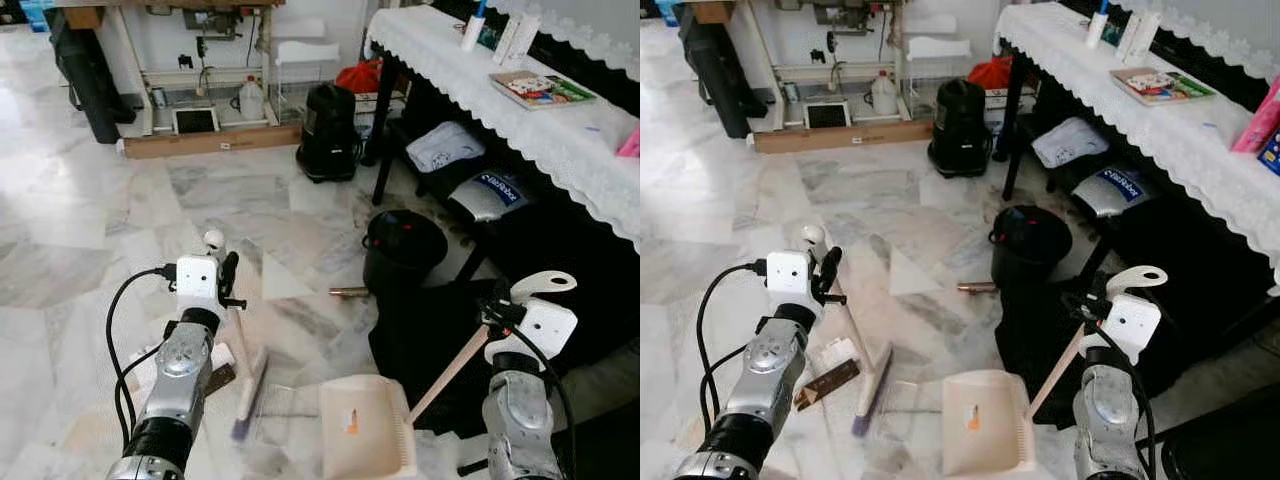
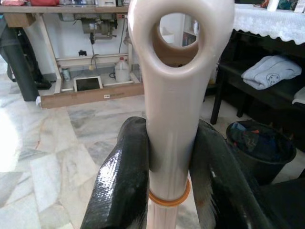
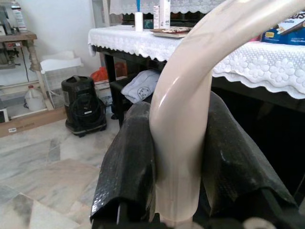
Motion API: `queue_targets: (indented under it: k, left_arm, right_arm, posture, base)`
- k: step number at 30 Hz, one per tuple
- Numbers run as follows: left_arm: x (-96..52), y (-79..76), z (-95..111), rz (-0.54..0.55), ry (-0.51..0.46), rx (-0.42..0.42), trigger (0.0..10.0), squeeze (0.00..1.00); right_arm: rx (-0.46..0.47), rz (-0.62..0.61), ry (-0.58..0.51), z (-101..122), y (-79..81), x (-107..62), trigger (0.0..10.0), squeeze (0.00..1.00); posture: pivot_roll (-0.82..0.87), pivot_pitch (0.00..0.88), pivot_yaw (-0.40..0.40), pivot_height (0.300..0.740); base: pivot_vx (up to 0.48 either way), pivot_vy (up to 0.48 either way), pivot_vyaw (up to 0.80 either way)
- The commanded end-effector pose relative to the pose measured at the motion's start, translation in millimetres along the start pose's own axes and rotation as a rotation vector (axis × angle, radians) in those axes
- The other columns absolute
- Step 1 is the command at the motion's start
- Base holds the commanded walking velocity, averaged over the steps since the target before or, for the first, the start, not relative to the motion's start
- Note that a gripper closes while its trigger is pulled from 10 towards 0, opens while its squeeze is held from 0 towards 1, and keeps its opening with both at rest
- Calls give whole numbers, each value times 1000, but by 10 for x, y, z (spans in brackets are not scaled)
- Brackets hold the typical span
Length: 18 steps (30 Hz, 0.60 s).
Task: Sweep floor
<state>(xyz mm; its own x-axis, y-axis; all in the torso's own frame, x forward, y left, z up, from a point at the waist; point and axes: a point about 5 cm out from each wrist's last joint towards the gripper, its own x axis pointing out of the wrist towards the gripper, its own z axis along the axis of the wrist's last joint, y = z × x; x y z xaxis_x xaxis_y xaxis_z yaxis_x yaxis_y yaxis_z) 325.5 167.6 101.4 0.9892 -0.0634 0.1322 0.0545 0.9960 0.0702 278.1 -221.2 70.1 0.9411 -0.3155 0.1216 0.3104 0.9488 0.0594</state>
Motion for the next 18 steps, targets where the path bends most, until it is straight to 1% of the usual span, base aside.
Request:
queue_targets:
  k: [1, 5, 7, 10, 16, 18]
  left_arm:
    - [30, -11, 85, -6, -40, 4, 10000, 0]
    - [32, -10, 86, -6, -40, 4, 10000, 0]
    - [33, -8, 88, -6, -41, 4, 10000, 0]
    - [33, -8, 88, -6, -41, 4, 10000, 0]
    - [37, -3, 97, -5, -46, 6, 10000, 0]
    - [40, 1, 103, -4, -49, 8, 10000, 0]
  right_arm:
    - [10, -16, -37, 73, -33, 31, 10000, 0]
    - [17, -19, -29, 64, -32, 33, 10000, 0]
    - [21, -21, -25, 60, -31, 36, 10000, 0]
    - [20, -22, -23, 57, -32, 37, 10000, 0]
    - [10, -24, -25, 56, -33, 39, 10000, 0]
    - [9, -22, -27, 60, -22, 46, 10000, 0]
  posture:
    - [137, 72, -77, 740]
    - [137, 72, -76, 740]
    - [137, 72, -76, 740]
    - [138, 72, -76, 740]
    - [143, 70, -77, 740]
    - [144, 70, -78, 740]
  base:
    - [0, 285, 0]
    - [0, 302, 0]
    - [0, 324, -434]
    - [0, 330, -713]
    - [0, 335, 0]
    - [0, 0, 0]
